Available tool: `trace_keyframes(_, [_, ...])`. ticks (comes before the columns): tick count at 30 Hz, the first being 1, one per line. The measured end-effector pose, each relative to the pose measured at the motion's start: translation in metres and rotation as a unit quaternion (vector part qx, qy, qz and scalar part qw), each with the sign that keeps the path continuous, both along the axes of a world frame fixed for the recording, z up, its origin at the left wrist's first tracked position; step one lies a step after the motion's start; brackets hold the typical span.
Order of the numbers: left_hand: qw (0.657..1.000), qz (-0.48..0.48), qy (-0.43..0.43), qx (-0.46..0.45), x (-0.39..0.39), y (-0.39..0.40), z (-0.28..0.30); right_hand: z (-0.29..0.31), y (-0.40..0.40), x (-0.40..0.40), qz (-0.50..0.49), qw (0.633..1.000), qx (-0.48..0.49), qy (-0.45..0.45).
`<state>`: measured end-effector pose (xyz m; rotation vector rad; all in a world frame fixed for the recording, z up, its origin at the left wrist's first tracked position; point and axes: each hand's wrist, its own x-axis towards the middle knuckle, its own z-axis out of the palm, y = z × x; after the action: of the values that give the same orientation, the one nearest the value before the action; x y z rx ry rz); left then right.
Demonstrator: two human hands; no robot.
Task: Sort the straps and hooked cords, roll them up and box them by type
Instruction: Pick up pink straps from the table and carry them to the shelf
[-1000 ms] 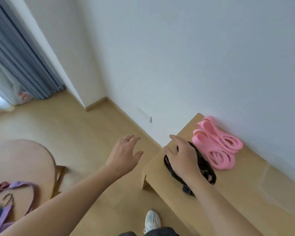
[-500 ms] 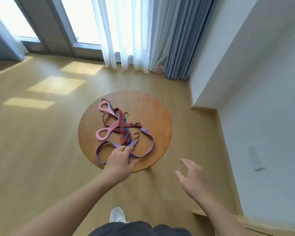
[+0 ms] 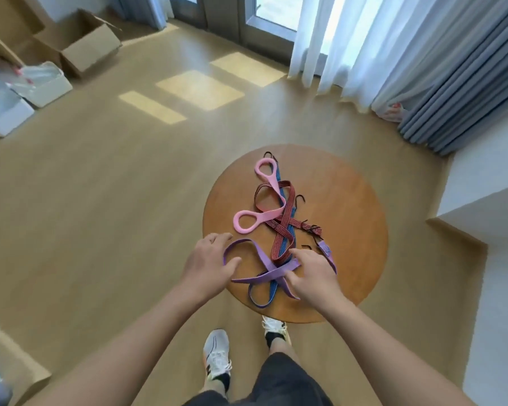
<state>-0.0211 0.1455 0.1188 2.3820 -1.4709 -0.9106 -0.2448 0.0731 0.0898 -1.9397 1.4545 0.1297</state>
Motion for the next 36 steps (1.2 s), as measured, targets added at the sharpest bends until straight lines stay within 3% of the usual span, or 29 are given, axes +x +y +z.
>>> trace_keyframes(5, [0.996, 0.085, 0.008, 0.027, -0.006, -0.016, -0.013, -0.052, -0.081, 0.046, 0.126, 0.988, 0.067, 0.051])
trace_keyframes(9, [0.989, 0.127, 0.02, 0.07, -0.011, -0.015, -0.028, -0.086, -0.126, 0.073, 0.179, 0.979, 0.062, 0.077])
trace_keyframes(15, [0.979, 0.166, 0.031, 0.113, -0.018, -0.016, -0.043, -0.129, -0.15, 0.08, 0.17, 0.981, 0.04, 0.084])
trace_keyframes(20, [0.977, 0.175, 0.031, 0.121, -0.02, -0.024, -0.043, -0.131, -0.156, 0.075, 0.136, 0.989, 0.003, 0.066])
trace_keyframes(26, [0.981, 0.156, 0.036, 0.111, -0.015, -0.058, -0.022, -0.075, -0.164, 0.088, 0.051, 0.984, -0.021, -0.171])
trace_keyframes(30, [0.982, 0.163, 0.065, 0.07, -0.014, -0.096, 0.004, 0.004, -0.181, 0.094, -0.066, 0.946, -0.003, -0.316])
trace_keyframes(33, [0.983, 0.15, 0.103, 0.012, -0.016, -0.123, 0.03, 0.06, -0.187, 0.09, -0.102, 0.921, 0.064, -0.371])
trace_keyframes(36, [0.982, 0.111, 0.142, -0.059, -0.02, -0.148, 0.056, 0.109, -0.186, 0.079, -0.152, 0.871, 0.144, -0.445])
